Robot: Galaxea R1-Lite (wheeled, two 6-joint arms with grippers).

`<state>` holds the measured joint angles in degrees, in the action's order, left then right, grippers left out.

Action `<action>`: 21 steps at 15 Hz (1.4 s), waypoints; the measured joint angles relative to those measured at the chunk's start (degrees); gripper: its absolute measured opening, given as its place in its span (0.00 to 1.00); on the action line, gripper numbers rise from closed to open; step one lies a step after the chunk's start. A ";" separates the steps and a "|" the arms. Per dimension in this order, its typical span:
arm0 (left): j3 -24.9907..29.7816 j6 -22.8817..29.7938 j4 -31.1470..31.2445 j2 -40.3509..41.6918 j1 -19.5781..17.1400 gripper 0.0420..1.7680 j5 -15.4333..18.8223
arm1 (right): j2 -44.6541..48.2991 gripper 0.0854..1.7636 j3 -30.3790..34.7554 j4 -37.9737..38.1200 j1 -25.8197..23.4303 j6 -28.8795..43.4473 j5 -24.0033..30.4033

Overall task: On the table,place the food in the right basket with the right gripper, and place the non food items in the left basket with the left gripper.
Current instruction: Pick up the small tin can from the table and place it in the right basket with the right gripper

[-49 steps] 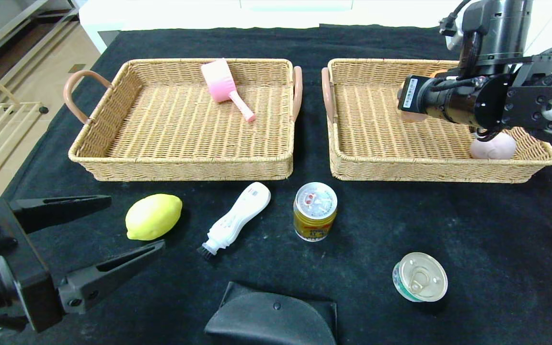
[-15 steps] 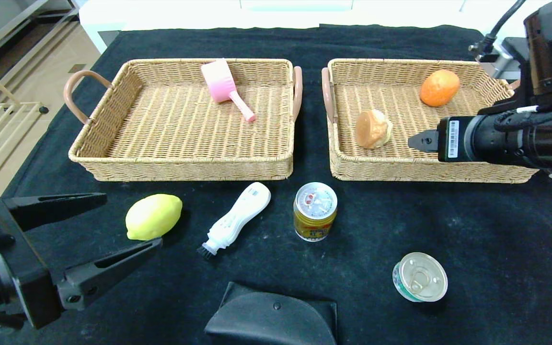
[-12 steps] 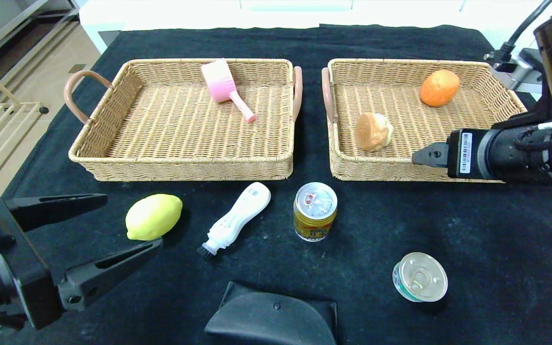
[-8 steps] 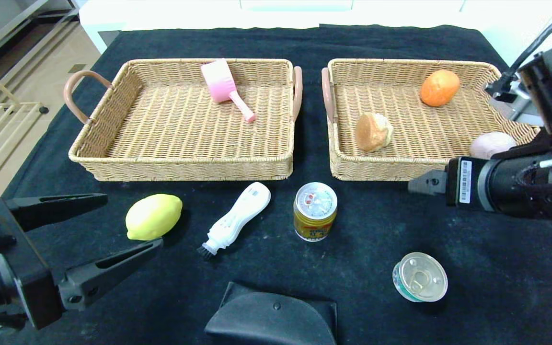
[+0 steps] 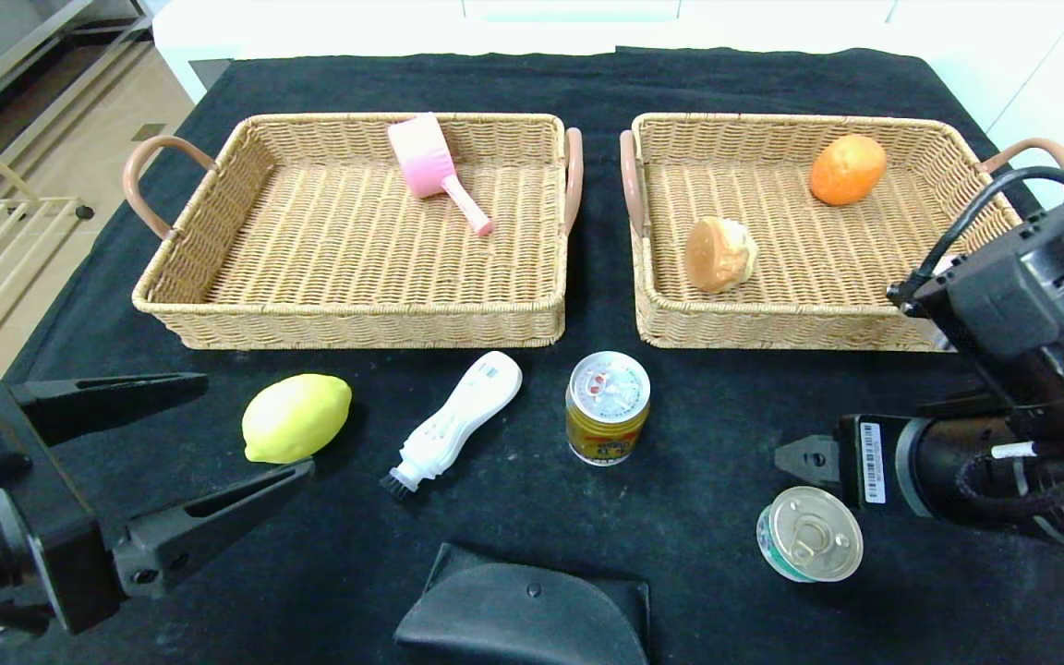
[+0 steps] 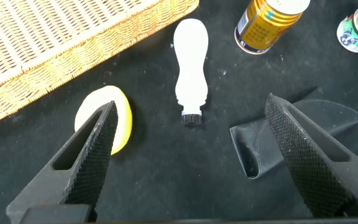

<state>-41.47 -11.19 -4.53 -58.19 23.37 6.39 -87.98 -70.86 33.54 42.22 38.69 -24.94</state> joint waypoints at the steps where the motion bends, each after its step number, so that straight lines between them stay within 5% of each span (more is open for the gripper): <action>1: 0.05 0.01 0.07 -0.02 0.00 0.97 0.02 | -0.11 0.96 0.41 0.02 0.12 0.15 1.29; 21: 0.16 -0.27 0.02 -0.02 0.09 0.97 0.06 | -8.77 0.97 2.93 -0.09 2.21 3.54 2.21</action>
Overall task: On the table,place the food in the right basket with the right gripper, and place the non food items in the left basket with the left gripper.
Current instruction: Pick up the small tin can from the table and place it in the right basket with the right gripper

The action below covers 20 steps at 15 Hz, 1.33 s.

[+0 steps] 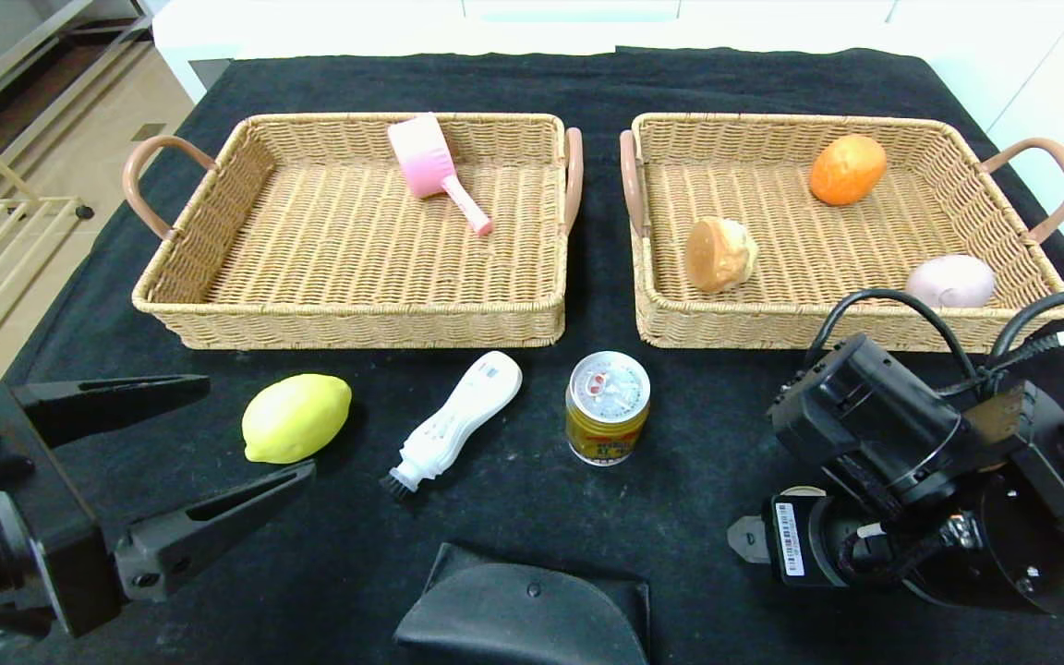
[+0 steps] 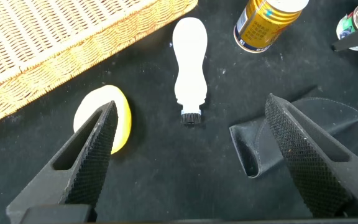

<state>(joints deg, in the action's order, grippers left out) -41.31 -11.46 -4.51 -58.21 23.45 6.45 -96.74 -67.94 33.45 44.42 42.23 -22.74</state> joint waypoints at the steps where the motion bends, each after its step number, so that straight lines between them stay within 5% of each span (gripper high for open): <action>1: 0.00 0.00 0.00 0.00 0.00 0.97 0.02 | -0.17 0.97 -0.04 -0.10 0.00 0.00 0.00; 4: 0.06 0.02 0.09 0.05 0.00 0.97 0.02 | -0.37 0.97 -0.09 0.00 0.01 0.07 0.09; 8: 0.13 -0.04 0.07 0.05 0.00 0.97 0.02 | -0.44 0.67 0.02 0.09 0.01 -0.06 0.05; 20: 0.20 -0.09 0.00 0.09 0.00 0.97 0.02 | -0.88 0.65 0.09 0.06 0.01 0.02 0.16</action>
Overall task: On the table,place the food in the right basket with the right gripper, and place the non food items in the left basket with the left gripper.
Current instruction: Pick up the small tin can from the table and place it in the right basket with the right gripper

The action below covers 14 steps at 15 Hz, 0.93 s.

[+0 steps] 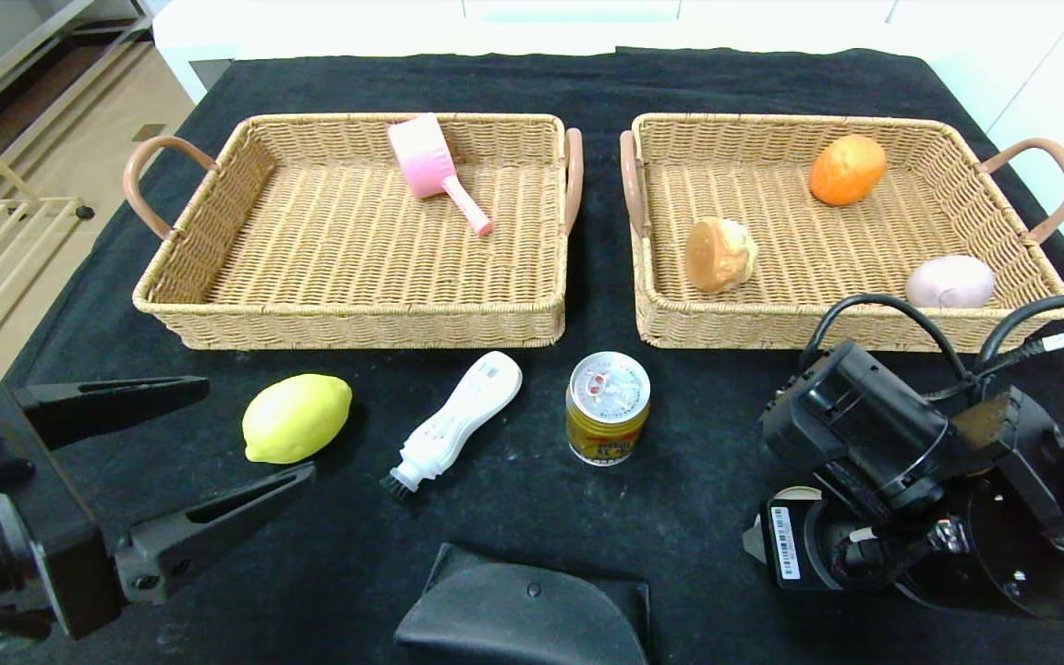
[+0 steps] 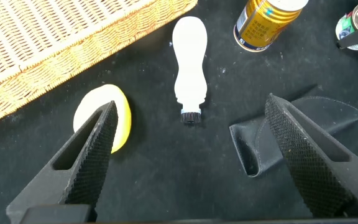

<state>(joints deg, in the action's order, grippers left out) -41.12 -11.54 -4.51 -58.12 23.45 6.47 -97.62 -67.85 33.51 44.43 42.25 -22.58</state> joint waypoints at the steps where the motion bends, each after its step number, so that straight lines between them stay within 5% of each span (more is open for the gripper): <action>1: 0.00 0.00 0.00 0.00 0.00 0.97 0.00 | 0.02 0.65 0.00 0.02 0.00 0.00 -0.02; 8: 0.06 0.02 0.02 -0.02 0.00 0.97 0.00 | 4.44 0.65 -1.44 0.57 -0.21 -3.43 -0.44; 14: 0.09 0.02 0.07 -0.06 0.00 0.97 0.00 | 6.91 0.65 -10.29 4.80 -2.57 -7.63 -0.51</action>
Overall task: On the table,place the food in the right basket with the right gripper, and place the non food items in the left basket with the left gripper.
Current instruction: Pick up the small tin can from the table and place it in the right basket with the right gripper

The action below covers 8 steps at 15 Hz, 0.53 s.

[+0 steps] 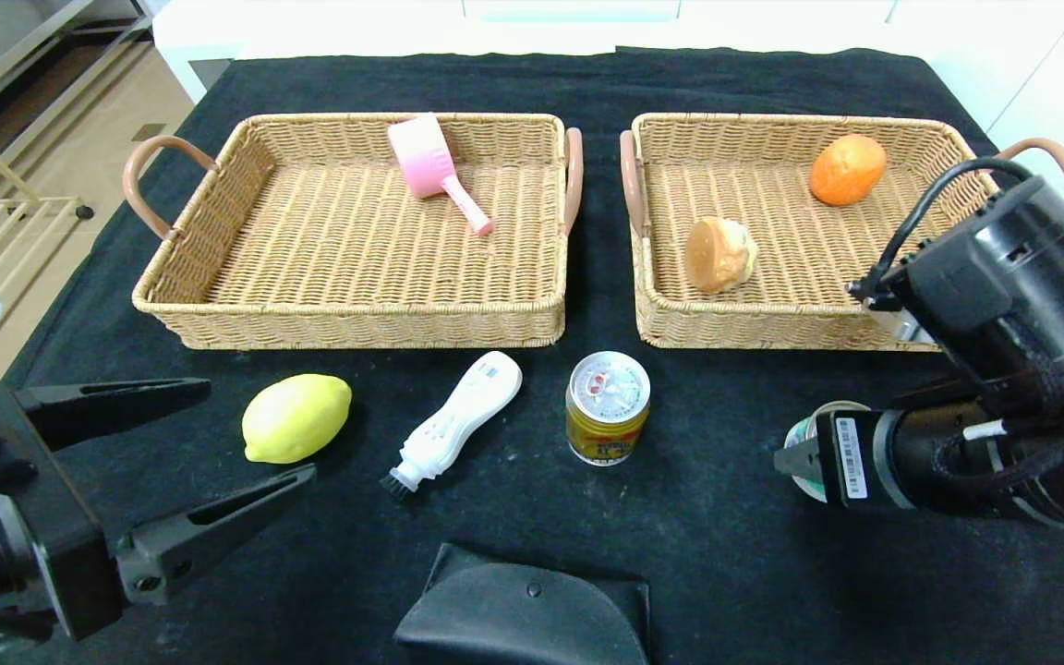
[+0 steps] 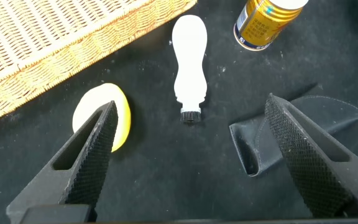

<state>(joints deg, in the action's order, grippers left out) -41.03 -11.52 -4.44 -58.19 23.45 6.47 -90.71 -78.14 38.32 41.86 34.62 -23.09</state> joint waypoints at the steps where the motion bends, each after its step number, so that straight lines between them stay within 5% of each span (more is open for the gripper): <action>1: 0.00 0.00 0.00 0.00 0.00 0.97 0.00 | -0.02 0.65 -1.93 0.32 -0.72 -1.02 0.02; 8: -0.02 -0.05 0.06 0.00 0.00 0.97 0.00 | -2.67 0.65 -14.49 0.11 -8.46 -7.64 0.02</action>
<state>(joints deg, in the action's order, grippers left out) -41.06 -11.57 -4.38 -58.19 23.45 6.47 -93.38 -92.64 38.42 33.40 26.98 -23.06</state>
